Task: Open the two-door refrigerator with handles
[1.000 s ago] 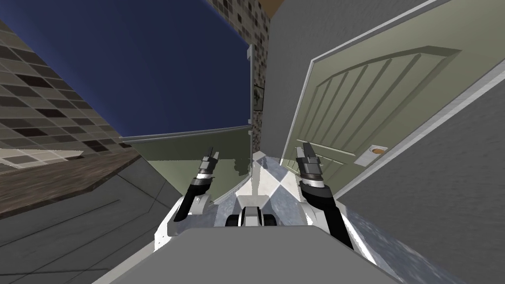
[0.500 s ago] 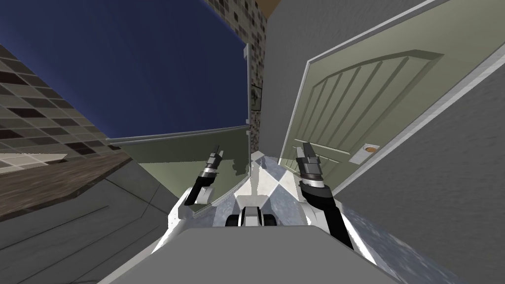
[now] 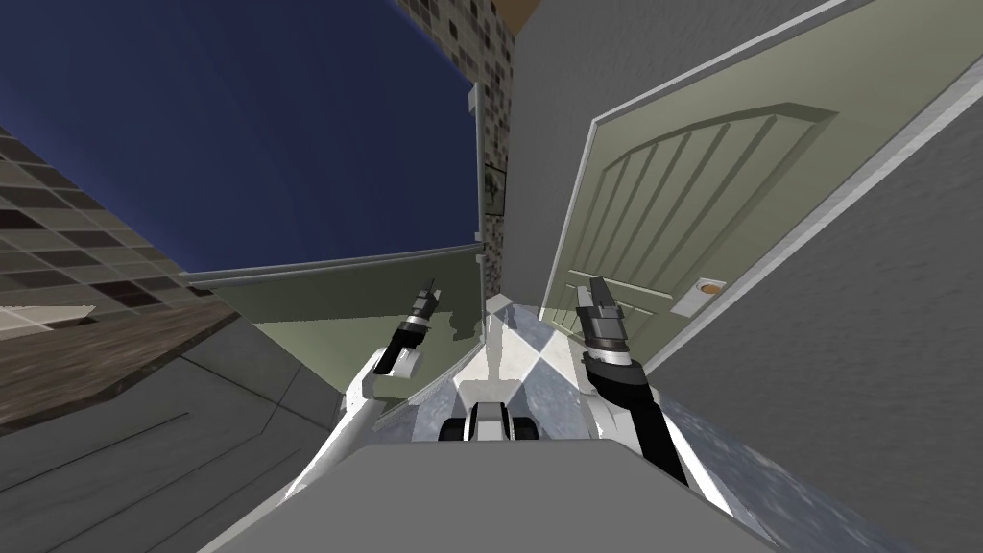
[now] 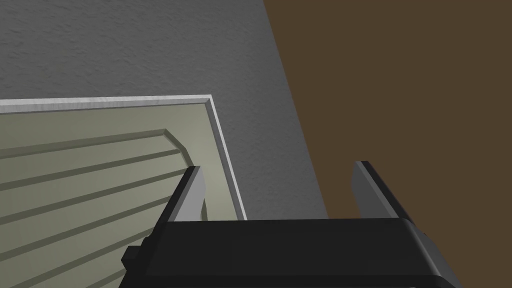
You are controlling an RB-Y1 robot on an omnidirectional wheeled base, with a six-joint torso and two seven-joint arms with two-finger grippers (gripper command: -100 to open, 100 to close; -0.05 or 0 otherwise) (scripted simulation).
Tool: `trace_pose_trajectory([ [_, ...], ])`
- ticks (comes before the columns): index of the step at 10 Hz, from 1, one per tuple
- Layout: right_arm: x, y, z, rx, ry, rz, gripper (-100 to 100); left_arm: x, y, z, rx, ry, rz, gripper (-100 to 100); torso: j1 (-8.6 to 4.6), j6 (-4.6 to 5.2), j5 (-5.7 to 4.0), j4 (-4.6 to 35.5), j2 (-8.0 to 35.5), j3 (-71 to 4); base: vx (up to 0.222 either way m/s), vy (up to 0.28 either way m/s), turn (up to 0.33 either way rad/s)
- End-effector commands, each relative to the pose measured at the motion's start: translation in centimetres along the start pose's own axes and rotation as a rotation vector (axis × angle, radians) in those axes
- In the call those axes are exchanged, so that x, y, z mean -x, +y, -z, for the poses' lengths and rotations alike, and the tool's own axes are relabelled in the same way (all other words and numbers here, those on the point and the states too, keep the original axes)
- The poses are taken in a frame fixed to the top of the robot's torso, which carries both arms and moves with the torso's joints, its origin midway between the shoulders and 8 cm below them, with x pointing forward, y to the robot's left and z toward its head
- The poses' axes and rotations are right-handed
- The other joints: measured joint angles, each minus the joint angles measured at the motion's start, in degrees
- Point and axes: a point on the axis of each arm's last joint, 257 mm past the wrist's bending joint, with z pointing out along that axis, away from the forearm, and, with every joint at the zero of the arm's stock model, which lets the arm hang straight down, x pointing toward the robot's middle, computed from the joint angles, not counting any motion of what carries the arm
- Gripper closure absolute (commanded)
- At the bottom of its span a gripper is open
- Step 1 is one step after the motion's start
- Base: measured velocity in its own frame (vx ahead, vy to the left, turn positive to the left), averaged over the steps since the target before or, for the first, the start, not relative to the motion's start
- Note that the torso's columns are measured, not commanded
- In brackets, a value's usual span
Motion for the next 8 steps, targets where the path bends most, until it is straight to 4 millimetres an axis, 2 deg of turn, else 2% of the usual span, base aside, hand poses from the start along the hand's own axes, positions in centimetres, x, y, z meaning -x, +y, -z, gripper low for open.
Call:
trace_pose_trajectory([
  [1, 0.0, 0.0, 0.0, 0.000, 0.000, 0.000, 0, -0.7, 0.7, -2.1, 0.022, 0.019, 0.005, -100, -0.02, 0.02, 0.00, 0.00, -0.01, -0.01, 0.010, -0.010, -0.034],
  [2, 0.0, 0.0, 0.0, 0.000, 0.000, 0.000, 0, -0.8, 2.4, -2.8, 0.069, 0.028, 0.007, -100, 0.01, -0.01, 0.00, 0.00, 0.00, 0.00, 0.012, -0.010, -0.061],
  [3, 0.0, 0.0, 0.0, 0.000, 0.000, 0.000, 0, -1.0, 1.6, -3.7, 0.048, 0.032, 0.007, -100, 0.01, 0.01, 0.01, 0.00, -0.01, 0.00, 0.010, -0.008, -0.040],
  [4, 0.0, 0.0, 0.0, 0.000, 0.000, 0.000, 0, -1.0, 3.5, -4.2, 0.101, 0.040, 0.007, -100, 0.01, -0.01, 0.00, 0.00, 0.00, 0.00, 0.012, -0.010, -0.067],
  [5, 0.0, 0.0, 0.0, 0.000, 0.000, 0.000, 0, -1.2, 2.5, -5.2, 0.077, 0.044, 0.007, -100, 0.00, 0.01, 0.01, -0.01, -0.01, 0.00, 0.011, -0.008, -0.038],
  [6, 0.0, 0.0, 0.0, 0.000, 0.000, 0.000, 0, -1.2, 4.3, -5.7, 0.125, 0.050, 0.004, -100, 0.00, 0.00, 0.00, 0.00, 0.00, 0.00, 0.015, -0.009, -0.079],
  [8, 0.0, 0.0, 0.0, 0.000, 0.000, 0.000, 0, -1.5, 3.2, -6.8, 0.101, 0.055, 0.004, -100, 0.01, -0.01, 0.00, 0.00, 0.00, 0.00, 0.009, -0.005, -0.017],
])
